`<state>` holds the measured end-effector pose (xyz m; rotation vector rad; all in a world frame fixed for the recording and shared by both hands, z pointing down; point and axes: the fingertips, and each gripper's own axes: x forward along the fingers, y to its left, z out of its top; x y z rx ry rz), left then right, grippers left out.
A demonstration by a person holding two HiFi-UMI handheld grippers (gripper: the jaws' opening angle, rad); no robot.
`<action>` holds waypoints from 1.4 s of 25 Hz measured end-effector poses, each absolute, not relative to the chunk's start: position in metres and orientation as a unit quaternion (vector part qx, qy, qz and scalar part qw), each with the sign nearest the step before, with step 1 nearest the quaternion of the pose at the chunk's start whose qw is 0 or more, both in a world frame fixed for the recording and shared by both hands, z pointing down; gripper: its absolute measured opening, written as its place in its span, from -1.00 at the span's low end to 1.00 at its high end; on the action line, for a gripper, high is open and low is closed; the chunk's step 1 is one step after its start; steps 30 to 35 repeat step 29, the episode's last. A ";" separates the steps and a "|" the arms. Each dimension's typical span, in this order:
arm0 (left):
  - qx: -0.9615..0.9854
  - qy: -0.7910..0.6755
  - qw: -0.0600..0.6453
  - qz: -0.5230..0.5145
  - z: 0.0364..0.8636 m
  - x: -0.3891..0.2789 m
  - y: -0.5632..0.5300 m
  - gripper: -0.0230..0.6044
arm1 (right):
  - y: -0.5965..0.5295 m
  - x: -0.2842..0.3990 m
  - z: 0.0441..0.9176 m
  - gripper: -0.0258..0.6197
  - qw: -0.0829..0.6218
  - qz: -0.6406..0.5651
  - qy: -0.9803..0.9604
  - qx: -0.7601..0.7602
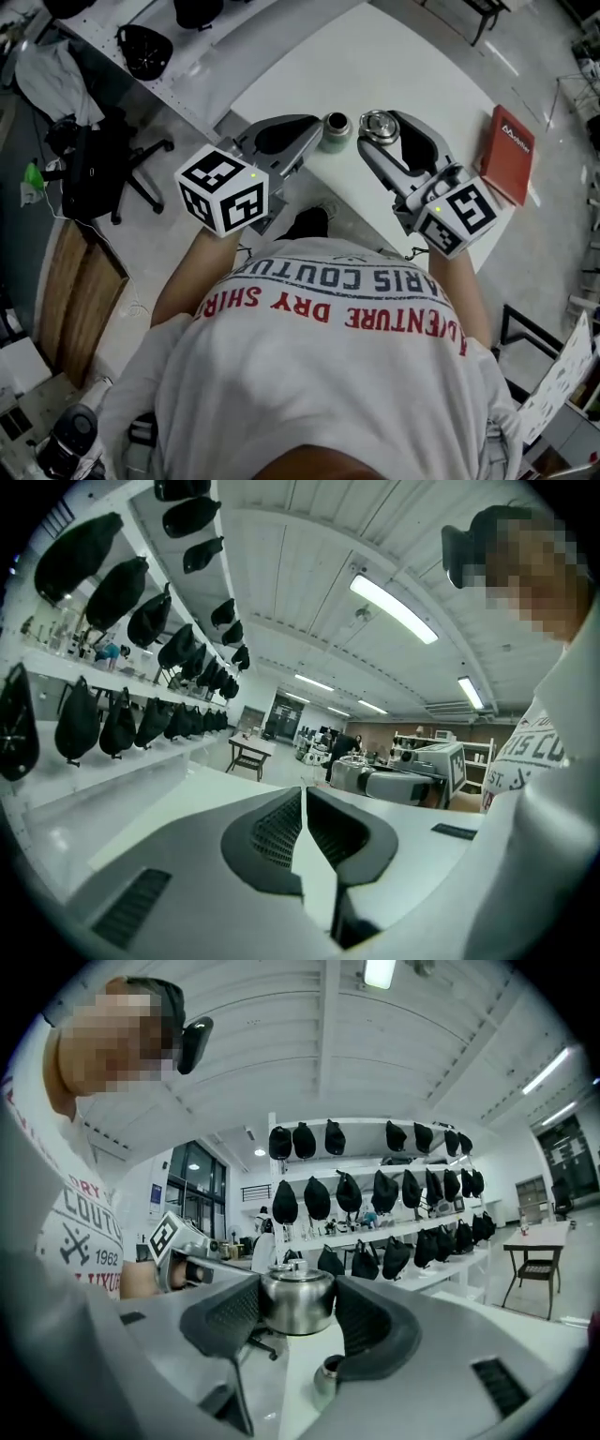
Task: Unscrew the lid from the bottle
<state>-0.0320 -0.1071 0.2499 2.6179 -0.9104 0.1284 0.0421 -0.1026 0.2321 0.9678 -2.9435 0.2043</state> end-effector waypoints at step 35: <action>0.927 -0.343 0.127 0.081 0.230 -0.027 -0.077 -0.80 | -0.078 0.046 0.216 -0.14 0.024 0.045 -0.947 0.317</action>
